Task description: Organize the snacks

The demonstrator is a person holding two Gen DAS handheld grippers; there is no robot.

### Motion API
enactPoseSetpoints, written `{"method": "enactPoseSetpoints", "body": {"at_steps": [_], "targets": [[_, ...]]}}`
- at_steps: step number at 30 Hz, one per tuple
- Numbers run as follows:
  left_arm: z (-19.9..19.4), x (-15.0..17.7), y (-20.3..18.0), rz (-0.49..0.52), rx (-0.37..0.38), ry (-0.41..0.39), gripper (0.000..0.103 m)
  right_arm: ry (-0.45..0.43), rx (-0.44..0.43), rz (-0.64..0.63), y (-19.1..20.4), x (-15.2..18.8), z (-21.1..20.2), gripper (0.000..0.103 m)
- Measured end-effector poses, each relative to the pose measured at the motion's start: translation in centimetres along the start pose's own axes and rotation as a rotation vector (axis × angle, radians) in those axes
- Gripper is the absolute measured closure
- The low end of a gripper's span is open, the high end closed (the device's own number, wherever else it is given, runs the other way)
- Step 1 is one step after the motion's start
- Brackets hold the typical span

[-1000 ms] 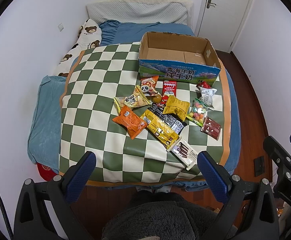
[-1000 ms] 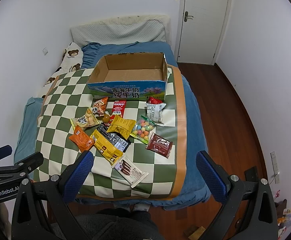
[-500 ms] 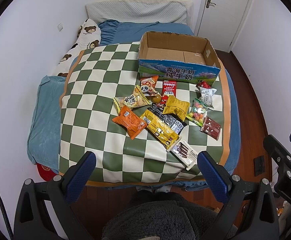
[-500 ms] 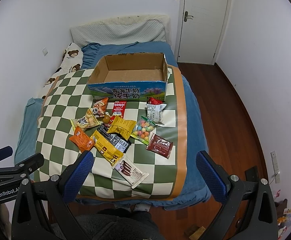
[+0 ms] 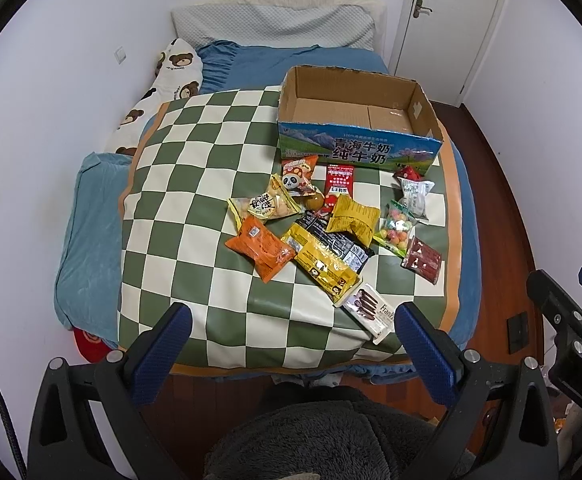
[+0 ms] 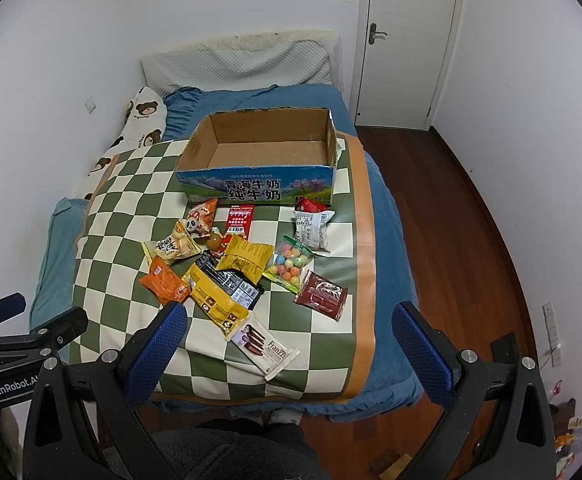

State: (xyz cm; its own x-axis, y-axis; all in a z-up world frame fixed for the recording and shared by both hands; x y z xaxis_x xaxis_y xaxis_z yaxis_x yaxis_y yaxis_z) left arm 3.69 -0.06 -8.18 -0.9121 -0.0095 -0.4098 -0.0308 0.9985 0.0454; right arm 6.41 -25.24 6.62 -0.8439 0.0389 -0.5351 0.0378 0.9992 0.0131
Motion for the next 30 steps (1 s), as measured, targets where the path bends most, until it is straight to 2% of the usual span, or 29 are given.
{"method": "enactPoseSetpoints", "body": {"at_steps": [30], "targets": [[1.0, -2.3, -0.9, 0.008, 0.004, 0.004, 0.000, 0.008, -0.010, 0.008, 0.1, -0.6, 0.5, 0.000]]}}
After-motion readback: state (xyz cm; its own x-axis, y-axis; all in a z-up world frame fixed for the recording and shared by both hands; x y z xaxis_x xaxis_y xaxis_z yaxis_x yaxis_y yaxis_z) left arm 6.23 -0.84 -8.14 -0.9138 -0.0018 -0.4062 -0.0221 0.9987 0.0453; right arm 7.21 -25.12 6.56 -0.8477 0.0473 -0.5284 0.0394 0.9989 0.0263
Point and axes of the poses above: each gripper's, at about its wrist camera, not at the fingertips, and z roughly the way its jaws point, y to its left, x to its underside, the point moved 9 cm from there along z, roughly the way its jaws point, and after that the axes turned 3 degrees about -x, right-handed, at the moved point
